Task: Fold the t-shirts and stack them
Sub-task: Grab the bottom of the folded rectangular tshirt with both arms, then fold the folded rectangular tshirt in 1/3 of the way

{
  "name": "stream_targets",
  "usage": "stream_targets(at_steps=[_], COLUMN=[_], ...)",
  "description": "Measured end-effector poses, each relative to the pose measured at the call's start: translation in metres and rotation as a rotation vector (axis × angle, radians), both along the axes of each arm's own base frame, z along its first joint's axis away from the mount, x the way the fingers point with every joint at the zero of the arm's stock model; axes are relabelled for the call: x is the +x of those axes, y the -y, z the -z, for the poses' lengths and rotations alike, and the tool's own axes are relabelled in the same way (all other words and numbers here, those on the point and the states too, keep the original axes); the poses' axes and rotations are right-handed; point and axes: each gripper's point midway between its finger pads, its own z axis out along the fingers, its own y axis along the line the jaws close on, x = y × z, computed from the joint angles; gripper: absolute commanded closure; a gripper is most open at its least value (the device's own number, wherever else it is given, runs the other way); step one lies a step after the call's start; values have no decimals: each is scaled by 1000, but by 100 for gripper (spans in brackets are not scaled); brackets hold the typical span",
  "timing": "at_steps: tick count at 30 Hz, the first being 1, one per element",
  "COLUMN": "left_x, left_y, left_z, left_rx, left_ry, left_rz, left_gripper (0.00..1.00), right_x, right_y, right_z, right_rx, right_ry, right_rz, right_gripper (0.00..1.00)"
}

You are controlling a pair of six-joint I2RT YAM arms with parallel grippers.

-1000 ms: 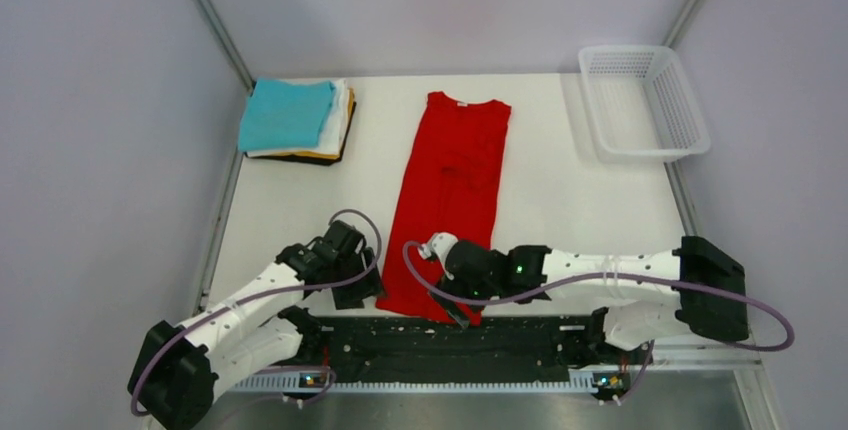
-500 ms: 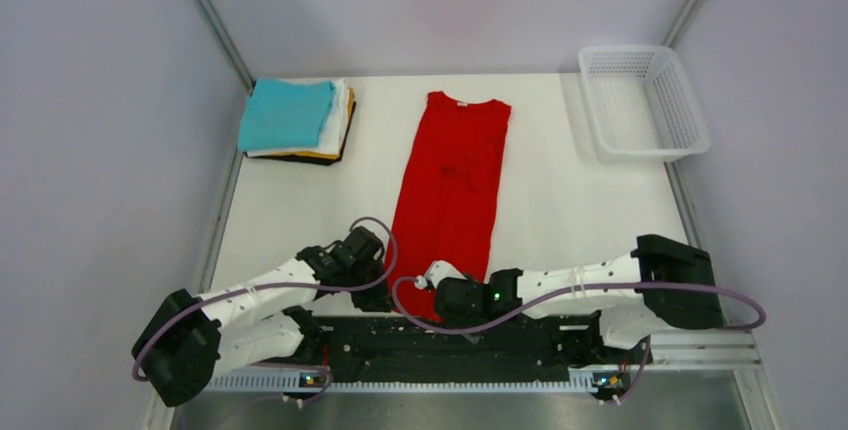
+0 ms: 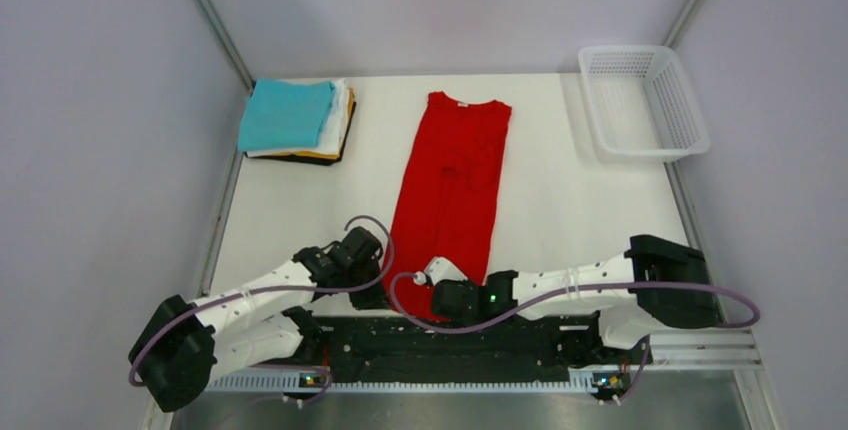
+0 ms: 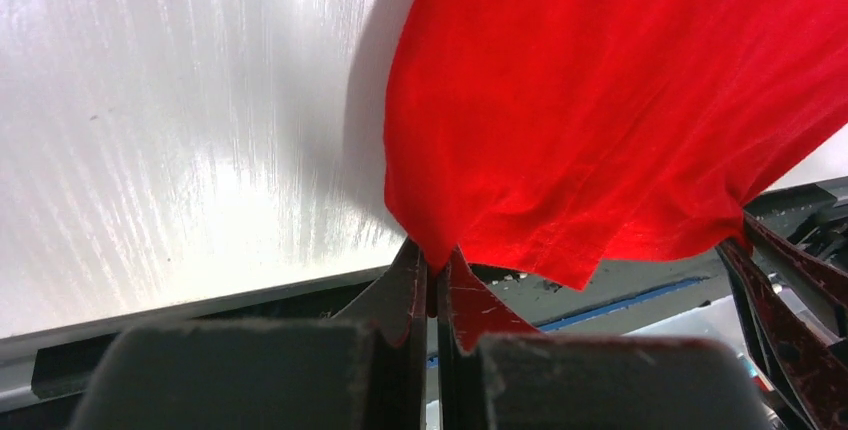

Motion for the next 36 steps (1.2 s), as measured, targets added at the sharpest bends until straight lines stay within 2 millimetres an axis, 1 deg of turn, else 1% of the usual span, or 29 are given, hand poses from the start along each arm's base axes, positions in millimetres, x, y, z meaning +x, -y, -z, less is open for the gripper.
stream_targets(at_steps=[2, 5, 8, 10, 14, 17, 20, 23, 27, 31, 36], left_x=[-1, 1, 11, 22, 61, 91, 122, 149, 176, 203, 233], left_y=[-1, 0, 9, 15, 29, 39, 46, 45, 43, 47, 55], left_z=[-3, -12, -30, -44, -73, -89, -100, -101, -96, -94, -96], left_rx=[-4, -26, -61, -74, -46, -13, 12, 45, 84, 99, 91], left_ry=[7, 30, 75, 117, 222, 278, 319, 333, 334, 345, 343], left_rz=[-4, -4, 0, 3, -12, -20, -24, -35, -35, -26, -3], left_gripper=[100, 100, 100, 100, 100, 100, 100, 100, 100, 100, 100], right_x=[-5, -9, -4, 11, 41, 64, 90, 119, 152, 177, 200], right_y=[-2, -7, -10, -10, -1, 9, 18, 24, 27, 30, 35], right_z=[-7, -23, -35, -42, -51, -55, -60, -68, -84, -96, -97], right_rx=[30, 95, 144, 173, 202, 212, 233, 273, 345, 392, 400], right_ry=[-24, -51, -72, -69, -43, -14, 23, 57, 106, 137, 149], right_rz=[-8, -15, 7, 55, 144, 213, 301, 386, 463, 502, 530], right_gripper=[86, 86, 87, 87, 88, 88, 88, 88, 87, 87, 87])
